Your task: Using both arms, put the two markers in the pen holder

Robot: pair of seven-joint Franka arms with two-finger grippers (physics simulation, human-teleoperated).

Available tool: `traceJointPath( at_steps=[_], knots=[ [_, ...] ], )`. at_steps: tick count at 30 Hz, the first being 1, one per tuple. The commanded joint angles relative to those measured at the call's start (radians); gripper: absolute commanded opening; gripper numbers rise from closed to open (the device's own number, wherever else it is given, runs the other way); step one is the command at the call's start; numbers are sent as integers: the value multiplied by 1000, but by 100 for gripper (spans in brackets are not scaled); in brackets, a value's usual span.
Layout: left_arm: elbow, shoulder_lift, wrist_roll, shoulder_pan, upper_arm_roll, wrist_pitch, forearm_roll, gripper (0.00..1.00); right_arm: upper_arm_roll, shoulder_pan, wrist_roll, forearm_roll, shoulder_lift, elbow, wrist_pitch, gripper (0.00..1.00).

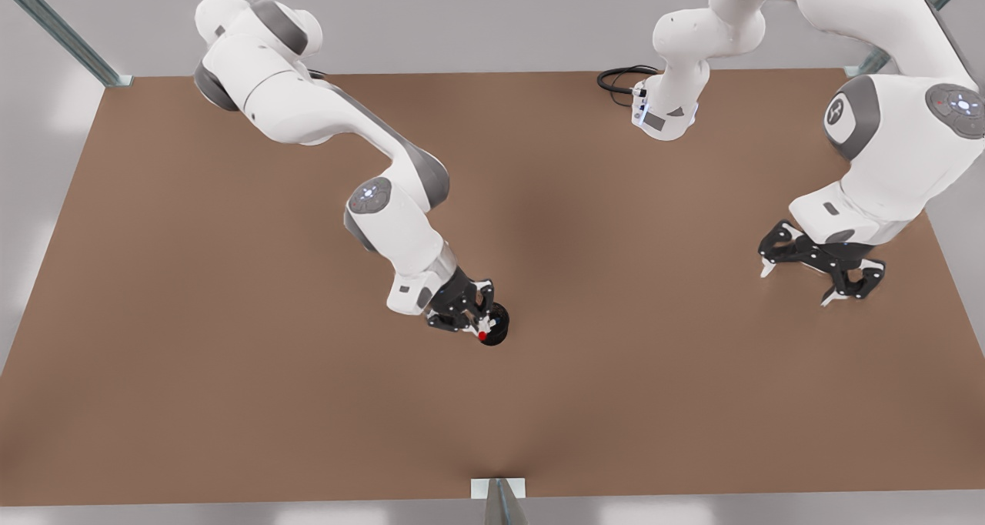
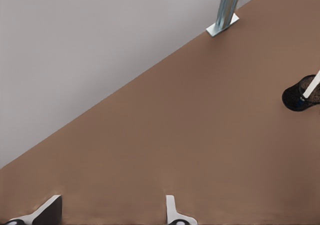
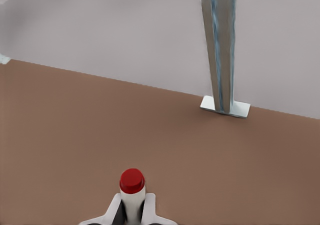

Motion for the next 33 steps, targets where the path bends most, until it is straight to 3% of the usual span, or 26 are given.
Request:
traceJointPath(
  at_steps=[1,3,8,11,17,22,33],
  knots=[
    [-72,-58,-545,-42,44,-188,25,100,-13,33,195,-64,23,31,228,30],
    [44,48,-551,-40,43,-203,19,100,-15,34,198,-96,38,24,261,30],
    [54,78,-549,-40,44,-213,14,100,-21,27,198,-185,61,-84,410,30],
    [52,78,-549,-42,44,-213,13,100,-29,25,198,-308,60,-150,401,30],
    [51,77,-551,-42,41,-233,11,100,-20,1,195,-338,-31,-195,246,30],
    [51,77,-552,-49,39,-233,10,100,-16,-73,189,-372,-146,-367,237,30],
    [51,78,-551,-51,39,-231,10,100,17,-61,192,-374,-110,-384,251,31]
  ],
)
